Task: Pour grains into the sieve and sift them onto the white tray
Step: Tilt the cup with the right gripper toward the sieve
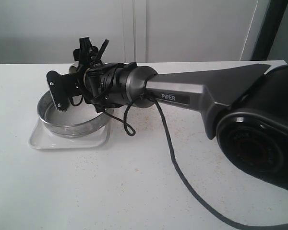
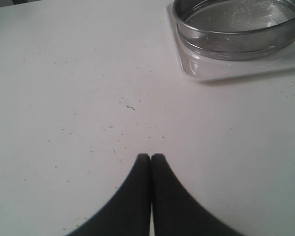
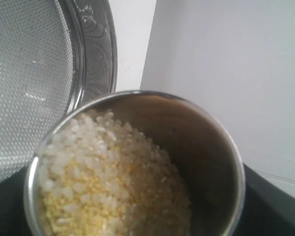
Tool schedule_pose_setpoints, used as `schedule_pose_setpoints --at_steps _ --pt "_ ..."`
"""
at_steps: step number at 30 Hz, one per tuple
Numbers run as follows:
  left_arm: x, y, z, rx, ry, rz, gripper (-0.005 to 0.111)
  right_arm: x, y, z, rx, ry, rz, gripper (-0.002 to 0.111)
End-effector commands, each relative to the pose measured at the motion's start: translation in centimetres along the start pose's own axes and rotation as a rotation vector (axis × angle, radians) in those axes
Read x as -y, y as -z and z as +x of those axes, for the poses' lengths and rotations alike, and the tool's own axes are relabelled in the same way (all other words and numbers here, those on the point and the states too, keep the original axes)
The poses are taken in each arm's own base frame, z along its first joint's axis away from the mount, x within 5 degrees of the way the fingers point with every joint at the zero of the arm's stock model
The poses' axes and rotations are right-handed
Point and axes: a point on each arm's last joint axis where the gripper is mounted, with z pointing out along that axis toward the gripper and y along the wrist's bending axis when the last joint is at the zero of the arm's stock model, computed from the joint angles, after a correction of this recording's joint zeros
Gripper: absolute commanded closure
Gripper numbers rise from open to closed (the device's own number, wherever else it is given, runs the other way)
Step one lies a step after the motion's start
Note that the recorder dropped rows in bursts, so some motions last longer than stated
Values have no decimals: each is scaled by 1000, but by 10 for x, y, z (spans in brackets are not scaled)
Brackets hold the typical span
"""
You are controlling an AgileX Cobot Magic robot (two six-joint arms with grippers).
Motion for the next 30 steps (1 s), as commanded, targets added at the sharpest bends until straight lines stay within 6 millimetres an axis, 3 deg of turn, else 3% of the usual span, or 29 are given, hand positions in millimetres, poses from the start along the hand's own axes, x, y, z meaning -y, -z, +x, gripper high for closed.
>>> schedule_pose_setpoints --at_steps 1,30 --pt "0 0 1 1 5 0 107 5 1 0 -4 38 16 108" --pt "0 0 1 1 5 0 107 2 -2 0 -10 178 27 108"
